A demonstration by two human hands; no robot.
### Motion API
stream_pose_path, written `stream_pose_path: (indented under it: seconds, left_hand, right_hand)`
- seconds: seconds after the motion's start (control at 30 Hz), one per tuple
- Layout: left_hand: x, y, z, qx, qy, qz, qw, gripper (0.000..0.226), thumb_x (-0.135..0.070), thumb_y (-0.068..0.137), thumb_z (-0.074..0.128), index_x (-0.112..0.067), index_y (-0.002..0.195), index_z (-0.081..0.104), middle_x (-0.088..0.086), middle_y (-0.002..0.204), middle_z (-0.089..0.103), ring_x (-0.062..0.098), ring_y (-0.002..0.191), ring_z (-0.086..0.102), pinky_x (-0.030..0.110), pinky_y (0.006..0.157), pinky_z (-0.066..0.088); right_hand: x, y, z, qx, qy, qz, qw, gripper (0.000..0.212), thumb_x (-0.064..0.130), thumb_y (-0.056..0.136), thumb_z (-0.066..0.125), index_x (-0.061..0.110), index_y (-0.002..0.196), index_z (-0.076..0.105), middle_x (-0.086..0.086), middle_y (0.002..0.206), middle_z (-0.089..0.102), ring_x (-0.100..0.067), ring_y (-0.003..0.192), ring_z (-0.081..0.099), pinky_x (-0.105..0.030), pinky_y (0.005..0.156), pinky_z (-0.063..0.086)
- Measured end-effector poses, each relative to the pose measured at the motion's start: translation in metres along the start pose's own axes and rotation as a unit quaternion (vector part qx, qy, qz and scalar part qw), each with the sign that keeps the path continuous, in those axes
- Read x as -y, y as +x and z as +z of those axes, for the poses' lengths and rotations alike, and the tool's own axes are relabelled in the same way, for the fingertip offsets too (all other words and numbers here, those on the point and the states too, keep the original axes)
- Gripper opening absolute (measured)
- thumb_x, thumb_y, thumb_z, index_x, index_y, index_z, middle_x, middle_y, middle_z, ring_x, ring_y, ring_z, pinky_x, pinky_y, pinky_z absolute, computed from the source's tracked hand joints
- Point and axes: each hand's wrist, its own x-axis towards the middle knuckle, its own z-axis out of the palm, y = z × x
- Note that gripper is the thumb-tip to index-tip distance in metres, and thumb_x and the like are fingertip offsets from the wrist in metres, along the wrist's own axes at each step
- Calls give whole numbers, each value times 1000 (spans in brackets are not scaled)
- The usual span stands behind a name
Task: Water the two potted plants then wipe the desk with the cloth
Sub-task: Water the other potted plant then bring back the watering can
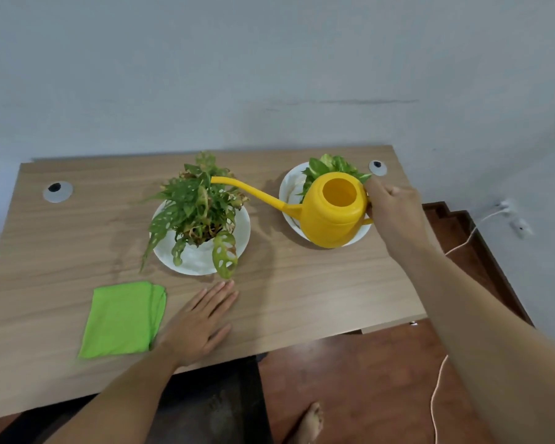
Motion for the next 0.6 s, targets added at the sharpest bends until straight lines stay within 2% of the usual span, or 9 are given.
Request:
stream_pose_path:
  seconds: [0.13,0.3,0.43,0.6]
  left_hand:
    - [0,1,3,-3,-1,4,1000,79,-57,118,36,-21,183,8,0,193,0,19,179,5,48,142,17]
    - [0,-1,4,-1,-8,-2,1000,81,-59,118,33,-23,183,2,-2,193,-6,16,179,-1,48,143,14]
    - [1,-1,6,-7,-26,-5,1000,81,-58,117,35,-26,183,0,-5,193,-7,14,179,-3,47,144,10]
    - [1,-1,7,-4,-21,-10,1000,82,-57,116,36,-27,183,0,-5,193,-6,15,179,-2,48,143,11]
  right_hand:
    - [-1,0,-2,-10,2,-20,1000,51,35,91,65,19,53,34,6,53,32,-19,63,30,-47,67,28]
    - [-3,3,-8,-8,-31,-59,998,51,38,91,65,10,62,34,1,56,33,-18,60,30,-44,64,28]
    - [3,7,-14,-10,-50,-79,996,51,39,91,63,3,65,37,-11,59,32,-19,60,31,-38,60,27]
    - [16,11,-16,-23,-52,-90,994,51,39,90,65,6,62,38,3,54,30,-14,55,28,-27,46,23]
